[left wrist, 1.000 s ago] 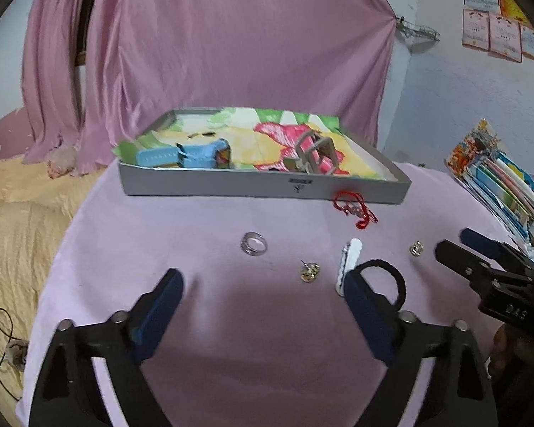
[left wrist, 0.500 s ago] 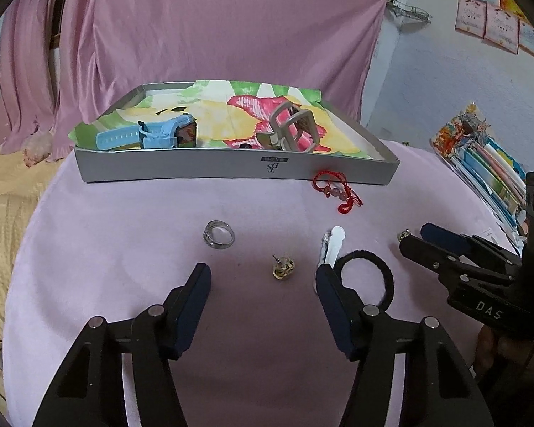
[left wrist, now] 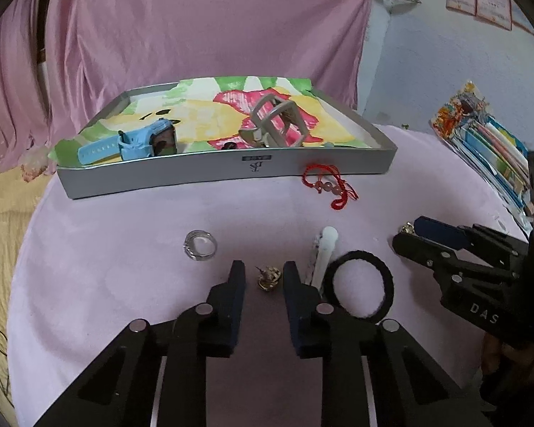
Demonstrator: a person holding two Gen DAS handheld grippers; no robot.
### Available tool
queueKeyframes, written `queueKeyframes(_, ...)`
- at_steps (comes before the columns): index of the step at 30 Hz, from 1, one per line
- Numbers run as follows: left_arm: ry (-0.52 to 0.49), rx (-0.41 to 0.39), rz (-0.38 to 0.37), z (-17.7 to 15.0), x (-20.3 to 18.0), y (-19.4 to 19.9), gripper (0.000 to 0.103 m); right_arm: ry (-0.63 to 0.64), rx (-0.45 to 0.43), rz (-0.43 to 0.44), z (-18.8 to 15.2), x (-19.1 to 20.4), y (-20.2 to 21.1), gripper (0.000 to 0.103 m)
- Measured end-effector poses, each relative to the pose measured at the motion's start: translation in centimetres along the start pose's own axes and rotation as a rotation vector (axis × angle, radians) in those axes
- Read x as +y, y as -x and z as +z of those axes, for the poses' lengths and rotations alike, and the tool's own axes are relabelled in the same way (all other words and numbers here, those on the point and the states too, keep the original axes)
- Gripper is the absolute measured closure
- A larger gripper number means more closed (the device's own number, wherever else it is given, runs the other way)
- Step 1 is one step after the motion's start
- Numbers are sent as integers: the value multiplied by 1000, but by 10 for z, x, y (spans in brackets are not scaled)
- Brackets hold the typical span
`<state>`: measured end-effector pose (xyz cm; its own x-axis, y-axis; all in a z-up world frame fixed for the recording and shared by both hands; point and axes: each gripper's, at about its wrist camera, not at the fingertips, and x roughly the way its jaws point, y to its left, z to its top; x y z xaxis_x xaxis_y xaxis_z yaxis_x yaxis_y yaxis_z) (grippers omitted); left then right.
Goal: Organize jewelry
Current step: 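Grasp the gold stud earring with the left tool while the right tool grasps the silver stud earring, then carry both earrings over the tray with both tools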
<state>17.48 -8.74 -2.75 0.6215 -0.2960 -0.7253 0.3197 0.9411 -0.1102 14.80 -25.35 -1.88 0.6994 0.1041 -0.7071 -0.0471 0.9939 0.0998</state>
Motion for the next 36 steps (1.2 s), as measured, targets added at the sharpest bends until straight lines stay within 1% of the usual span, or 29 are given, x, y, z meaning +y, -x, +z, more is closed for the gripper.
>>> queueKeyframes(2,-6,2,-6,0,-1,0,89,6,5,-8,1,0,0,68)
queueKeyframes(7,-4,1,-14,-1,-1,0,89,37,34,-29,5,6,-3,68)
queueKeyframes(9,-6,-1,-18,-1,-1,0,90,47,34,-32,5,7,-2,75)
queueKeyframes(11,-8,-2,-24,-1,-2,0,90,44,34,-24,6,6,-2,87)
queueKeyframes(12,-7,-3,-27,-1,-2,0,90,41,33,-20,6,5,-2,89)
queueKeyframes(16,2,-28,-60,1,0,4,90,35,20,1,3,4,0,90)
queueKeyframes(20,8,-78,-67,5,2,12,90,-8,7,67,2,-1,3,90)
queueKeyframes(23,17,-119,-60,14,5,17,90,-2,-19,68,7,1,10,90)
queueKeyframes(30,47,-187,-30,48,17,14,90,49,-80,90,38,3,17,90)
queueKeyframes(33,49,-191,-6,64,21,6,90,57,-98,96,53,2,13,90)
queueKeyframes(36,68,-172,2,76,28,-6,90,48,-105,98,70,-1,1,90)
